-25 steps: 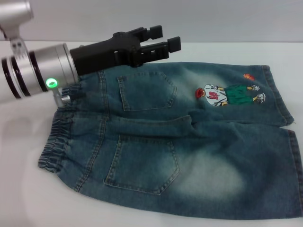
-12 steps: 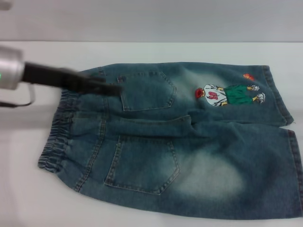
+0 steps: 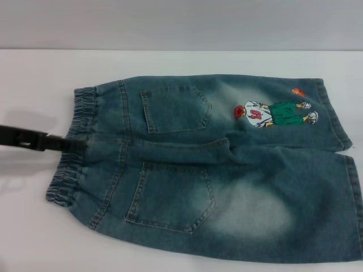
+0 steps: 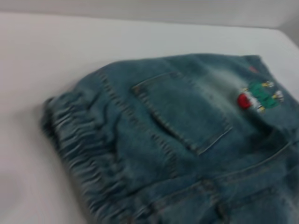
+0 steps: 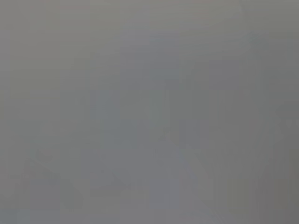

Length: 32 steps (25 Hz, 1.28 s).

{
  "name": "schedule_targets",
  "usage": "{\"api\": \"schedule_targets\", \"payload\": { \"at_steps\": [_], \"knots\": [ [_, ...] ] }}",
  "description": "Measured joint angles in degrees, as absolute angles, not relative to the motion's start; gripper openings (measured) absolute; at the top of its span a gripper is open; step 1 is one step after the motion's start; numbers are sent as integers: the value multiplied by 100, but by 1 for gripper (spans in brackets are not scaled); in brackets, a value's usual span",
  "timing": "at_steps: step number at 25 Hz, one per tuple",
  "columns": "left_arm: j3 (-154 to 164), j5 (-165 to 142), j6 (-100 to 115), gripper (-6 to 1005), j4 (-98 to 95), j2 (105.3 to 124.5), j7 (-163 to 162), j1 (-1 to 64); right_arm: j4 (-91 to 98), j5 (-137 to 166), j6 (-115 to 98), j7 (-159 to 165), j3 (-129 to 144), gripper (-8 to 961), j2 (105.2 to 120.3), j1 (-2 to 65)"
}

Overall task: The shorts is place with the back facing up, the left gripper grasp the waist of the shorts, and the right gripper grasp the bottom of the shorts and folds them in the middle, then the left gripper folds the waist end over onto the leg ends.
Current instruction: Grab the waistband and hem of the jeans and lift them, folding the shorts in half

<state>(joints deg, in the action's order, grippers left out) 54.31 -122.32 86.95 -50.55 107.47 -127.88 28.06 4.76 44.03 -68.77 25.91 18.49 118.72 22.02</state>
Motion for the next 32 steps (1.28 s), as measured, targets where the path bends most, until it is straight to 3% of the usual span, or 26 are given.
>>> {"api": "schedule_targets", "payload": {
  "at_steps": [15,16,23,32],
  "knots": [
    [5227,-12867,8885,844,-5038,10771,-12964,2703,569,4403,-6708,2577,1801,622,11865,2297],
    [4900,-12941,9213,844,-5059,10691,-13048,2599,570,4403,-6707,2577,1801,622,11865,2296],
    [4851,-12957,9295,844,-5019,10625,-13161,2501,581,4403,-6705,2576,1802,622,11865,2308],
    [4829,-13459,9309,844,-5017,10721,-13245,2490,567,4403,-6705,2583,1805,622,11865,2331]
  ]
}}
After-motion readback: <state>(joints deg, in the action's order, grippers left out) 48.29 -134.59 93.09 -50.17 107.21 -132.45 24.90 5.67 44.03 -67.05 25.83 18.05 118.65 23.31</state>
